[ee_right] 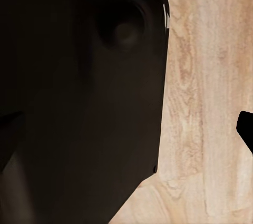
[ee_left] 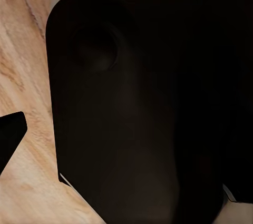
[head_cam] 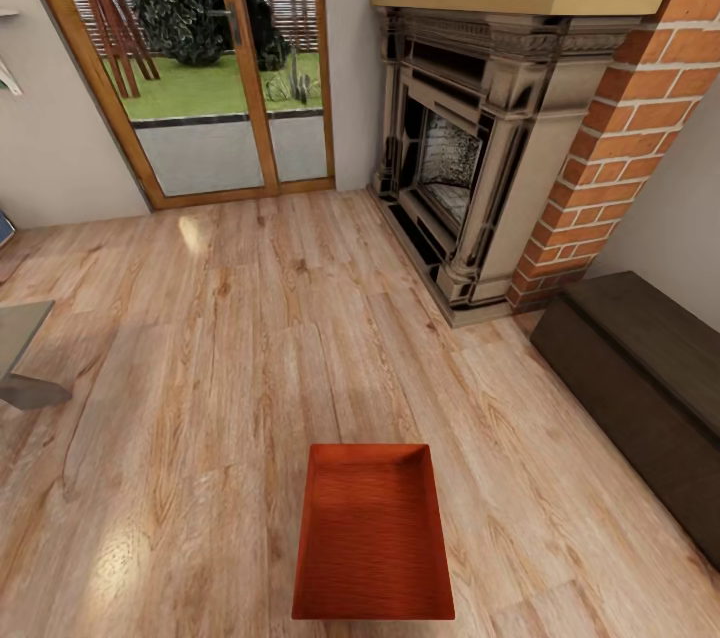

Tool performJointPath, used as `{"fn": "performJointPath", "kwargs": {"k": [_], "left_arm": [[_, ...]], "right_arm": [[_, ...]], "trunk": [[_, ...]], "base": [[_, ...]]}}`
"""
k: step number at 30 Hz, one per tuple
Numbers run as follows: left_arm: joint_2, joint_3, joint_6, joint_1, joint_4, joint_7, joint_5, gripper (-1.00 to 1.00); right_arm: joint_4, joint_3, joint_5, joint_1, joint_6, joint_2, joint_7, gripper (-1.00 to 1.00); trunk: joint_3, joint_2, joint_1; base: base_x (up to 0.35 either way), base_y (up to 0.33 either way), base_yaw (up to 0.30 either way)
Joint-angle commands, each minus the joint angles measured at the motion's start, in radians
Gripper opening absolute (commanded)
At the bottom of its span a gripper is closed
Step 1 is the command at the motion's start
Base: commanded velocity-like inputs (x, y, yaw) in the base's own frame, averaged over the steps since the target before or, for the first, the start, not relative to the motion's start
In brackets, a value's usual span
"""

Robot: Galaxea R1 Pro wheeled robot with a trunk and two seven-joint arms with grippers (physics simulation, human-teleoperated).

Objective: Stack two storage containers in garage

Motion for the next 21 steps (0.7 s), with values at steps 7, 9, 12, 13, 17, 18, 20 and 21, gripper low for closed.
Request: {"fn": "performJointPath", "kwargs": {"k": [7, 9, 12, 13, 17, 18, 20, 21], "left_arm": [[-0.005, 0.001, -0.063, 0.000, -0.005, 0.001, 0.019, 1.00], [-0.007, 0.001, -0.067, 0.000, -0.004, -0.004, 0.016, 1.00], [-0.007, 0.000, -0.068, 0.000, -0.003, -0.008, 0.017, 1.00], [-0.006, 0.000, -0.068, 0.000, -0.003, -0.007, 0.018, 1.00], [-0.003, 0.001, -0.069, 0.000, -0.002, -0.006, 0.021, 1.00], [-0.003, 0.001, -0.069, 0.000, -0.002, -0.006, 0.021, 1.00], [-0.003, 0.001, -0.069, 0.000, -0.001, -0.006, 0.021, 1.00], [-0.002, 0.001, -0.069, 0.000, -0.001, -0.006, 0.021, 1.00]], "right_arm": [[0.003, 0.009, -0.006, -0.001, -0.004, -0.001, 0.000, 1.00], [0.003, 0.009, -0.006, -0.001, -0.005, -0.002, 0.001, 1.00], [0.003, 0.009, -0.005, -0.001, -0.005, -0.002, 0.001, 1.00], [0.003, 0.010, -0.005, -0.001, -0.005, -0.002, 0.001, 1.00], [0.003, 0.010, -0.005, -0.001, -0.005, -0.002, 0.001, 1.00], [0.003, 0.010, -0.005, -0.001, -0.005, -0.002, 0.001, 1.00], [0.003, 0.010, -0.005, -0.001, -0.005, -0.002, 0.001, 1.00], [0.003, 0.010, -0.005, -0.001, -0.005, -0.002, 0.001, 1.00]], "trunk": [[-0.001, 0.000, 0.000], [-0.001, 0.000, 0.000], [-0.001, 0.000, 0.000], [-0.001, 0.000, 0.000], [-0.001, 0.000, 0.000], [-0.001, 0.000, 0.000], [-0.001, 0.000, 0.000], [-0.001, 0.000, 0.000]], "base": [[0.000, 0.000, 0.000], [0.000, -0.023, 0.000], [0.000, -0.173, 0.000], [0.000, -0.114, 0.000], [0.000, -0.048, 0.000], [0.000, -0.015, 0.000], [0.000, -0.006, 0.000], [0.000, -0.004, 0.000]]}}
